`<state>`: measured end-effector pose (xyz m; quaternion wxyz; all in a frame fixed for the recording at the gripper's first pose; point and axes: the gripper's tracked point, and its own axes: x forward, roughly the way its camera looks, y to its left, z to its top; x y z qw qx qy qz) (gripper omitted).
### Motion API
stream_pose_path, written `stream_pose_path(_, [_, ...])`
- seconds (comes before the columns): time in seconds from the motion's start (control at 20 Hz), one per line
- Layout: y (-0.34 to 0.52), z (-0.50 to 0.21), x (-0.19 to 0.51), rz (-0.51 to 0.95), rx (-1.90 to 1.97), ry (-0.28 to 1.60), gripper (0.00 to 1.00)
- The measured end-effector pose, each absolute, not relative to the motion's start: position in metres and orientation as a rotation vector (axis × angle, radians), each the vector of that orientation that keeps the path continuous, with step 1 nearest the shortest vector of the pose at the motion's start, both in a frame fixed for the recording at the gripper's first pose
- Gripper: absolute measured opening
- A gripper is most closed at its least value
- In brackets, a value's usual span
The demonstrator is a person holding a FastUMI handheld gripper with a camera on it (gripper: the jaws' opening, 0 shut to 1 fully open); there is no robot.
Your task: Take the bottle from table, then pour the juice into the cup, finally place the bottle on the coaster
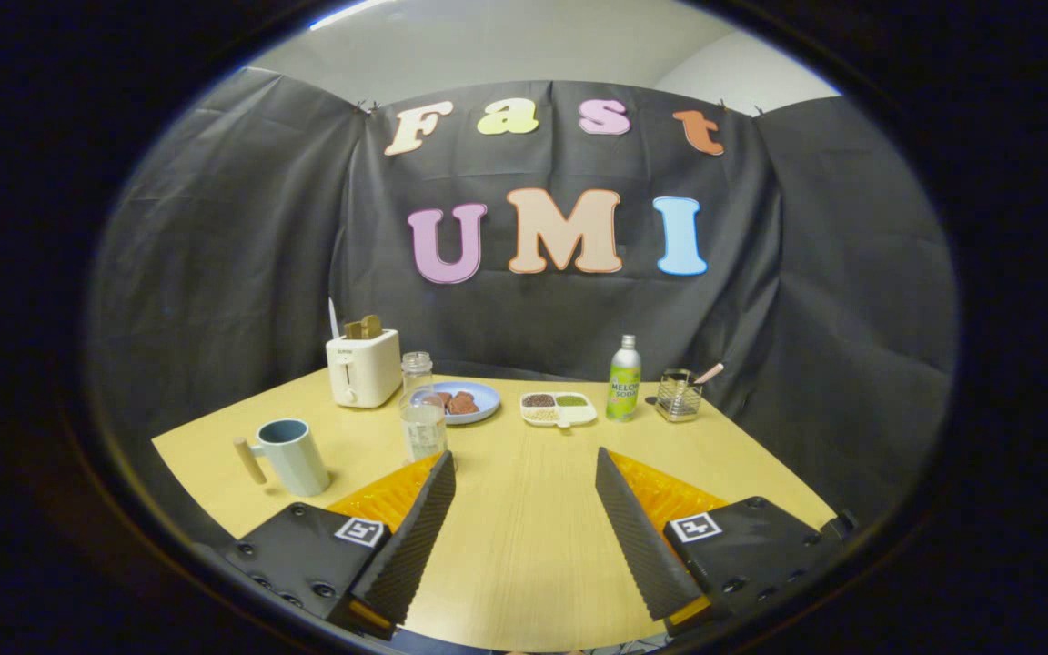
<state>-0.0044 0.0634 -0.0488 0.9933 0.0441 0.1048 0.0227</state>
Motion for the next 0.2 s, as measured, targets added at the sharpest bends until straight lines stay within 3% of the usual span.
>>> stream_pose_path(0.2, [0.0618,-0.0497,-0.0014,0.029,0.087,0.209,0.97])
